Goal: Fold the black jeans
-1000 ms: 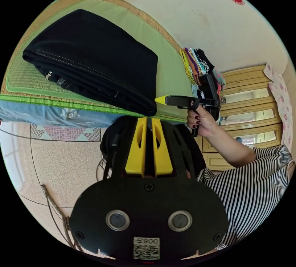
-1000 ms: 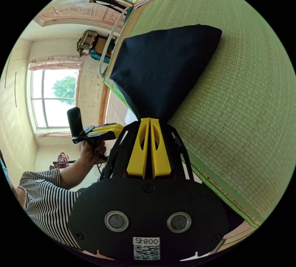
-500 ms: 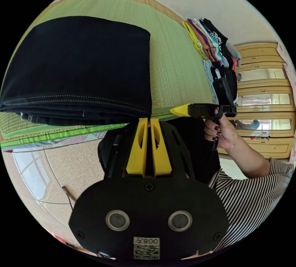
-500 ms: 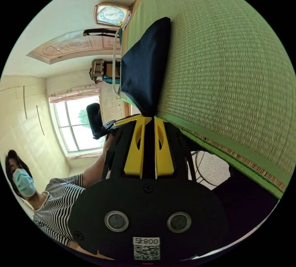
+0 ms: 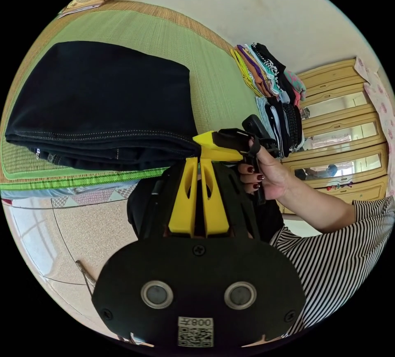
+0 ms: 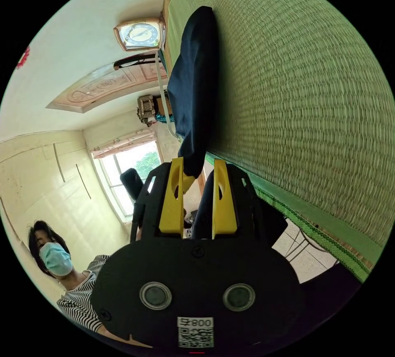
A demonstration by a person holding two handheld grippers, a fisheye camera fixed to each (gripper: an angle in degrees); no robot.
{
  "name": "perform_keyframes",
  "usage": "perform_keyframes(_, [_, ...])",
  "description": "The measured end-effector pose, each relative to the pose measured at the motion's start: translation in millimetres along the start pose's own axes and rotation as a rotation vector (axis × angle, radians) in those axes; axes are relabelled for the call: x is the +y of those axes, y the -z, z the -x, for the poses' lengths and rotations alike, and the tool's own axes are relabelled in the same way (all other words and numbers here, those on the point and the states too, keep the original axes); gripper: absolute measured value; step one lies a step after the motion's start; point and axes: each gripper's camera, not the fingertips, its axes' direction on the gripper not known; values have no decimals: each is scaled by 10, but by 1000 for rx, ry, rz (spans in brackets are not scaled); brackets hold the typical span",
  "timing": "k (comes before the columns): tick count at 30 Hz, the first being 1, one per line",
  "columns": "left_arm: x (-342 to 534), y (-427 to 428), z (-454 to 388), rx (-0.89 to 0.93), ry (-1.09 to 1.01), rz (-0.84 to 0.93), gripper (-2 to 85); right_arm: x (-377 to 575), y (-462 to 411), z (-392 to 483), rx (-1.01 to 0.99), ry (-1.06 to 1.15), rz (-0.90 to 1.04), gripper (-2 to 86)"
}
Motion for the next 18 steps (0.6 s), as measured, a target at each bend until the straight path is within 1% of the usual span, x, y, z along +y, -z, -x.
perform_keyframes(4, [110, -32, 130, 14, 4, -3, 10, -71, -96, -161, -67, -31, -3, 100])
perform_keyframes(9, [277, -55, 331, 54, 24, -11, 12, -107, -175, -287, -72, -52, 19, 84])
perform_keyframes(12, [453, 26, 506, 123, 34, -52, 19, -113, -162, -332, -69, -48, 27, 72])
perform_keyframes(18, [977, 320, 1192, 248, 212, -205, 62, -139, -136, -164, -60, 25, 35, 63])
